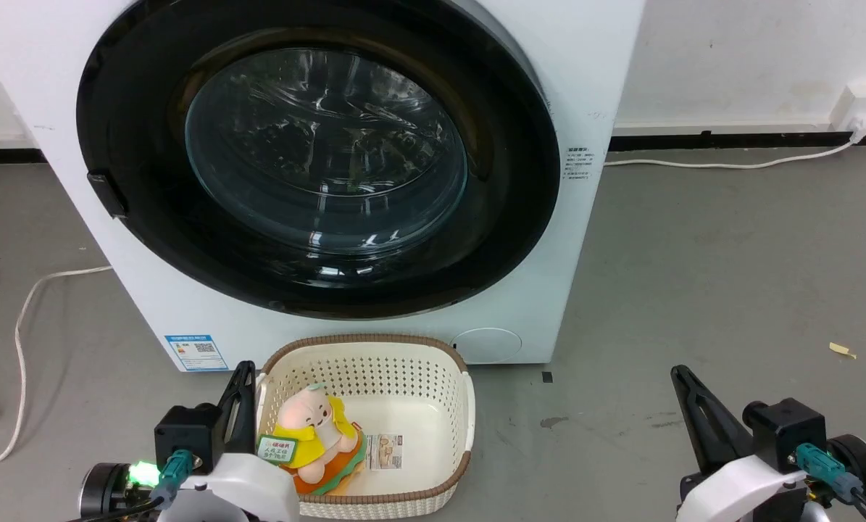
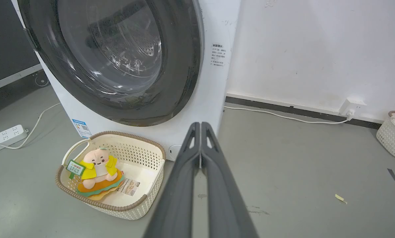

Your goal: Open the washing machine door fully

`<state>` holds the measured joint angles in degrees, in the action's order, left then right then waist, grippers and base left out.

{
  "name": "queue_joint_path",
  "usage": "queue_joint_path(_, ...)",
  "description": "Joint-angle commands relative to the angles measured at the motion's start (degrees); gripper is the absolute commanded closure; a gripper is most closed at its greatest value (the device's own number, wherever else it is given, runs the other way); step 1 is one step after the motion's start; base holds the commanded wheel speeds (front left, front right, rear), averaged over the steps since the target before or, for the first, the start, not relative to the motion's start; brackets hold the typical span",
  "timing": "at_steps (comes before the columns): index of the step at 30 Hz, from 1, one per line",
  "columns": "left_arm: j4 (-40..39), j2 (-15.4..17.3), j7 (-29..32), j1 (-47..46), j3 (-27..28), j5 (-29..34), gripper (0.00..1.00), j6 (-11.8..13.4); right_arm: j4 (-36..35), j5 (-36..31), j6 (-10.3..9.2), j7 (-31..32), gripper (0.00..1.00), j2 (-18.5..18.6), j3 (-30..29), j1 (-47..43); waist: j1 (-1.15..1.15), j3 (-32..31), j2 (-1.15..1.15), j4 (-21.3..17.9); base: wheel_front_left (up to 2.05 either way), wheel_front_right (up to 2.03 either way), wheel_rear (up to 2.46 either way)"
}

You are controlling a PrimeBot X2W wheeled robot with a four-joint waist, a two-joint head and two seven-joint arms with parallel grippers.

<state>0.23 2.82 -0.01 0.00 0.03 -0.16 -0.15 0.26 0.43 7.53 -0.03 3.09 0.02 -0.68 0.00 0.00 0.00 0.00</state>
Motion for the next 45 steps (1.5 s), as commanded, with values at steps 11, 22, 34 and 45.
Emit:
queue_joint_path(11,-0.08,0.0,-0.72,0.04,-0.39,-0.17,0.0,0.11,0.12,0.76,0.0,-0.71,0.0,-0.01,-0.08,-0.03,0.0,0.03,0.0,-0.04,0.0,0.0,0.0)
queue_joint_path(22,-0.32,0.01,-2.04,0.17,-1.11,-0.53,0.0,0.34,0.03,1.05,-0.01,-2.02,0.0,-0.03,-0.23,0.07,0.0,0.11,0.0,-0.07,0.0,0.0,0.0)
queue_joint_path(34,-0.61,0.01,-3.47,0.22,-1.88,-0.92,0.0,0.56,-0.74,1.46,-0.01,-3.46,0.0,-0.05,0.2,0.13,0.0,0.41,0.0,0.1,0.0,0.0,0.0)
queue_joint_path(45,-1.01,0.02,-4.79,0.02,-2.61,-1.21,0.0,0.73,-0.77,3.92,-0.01,-4.77,0.0,-0.07,-0.1,0.99,0.0,1.25,0.0,0.5,0.0,0.0,0.0)
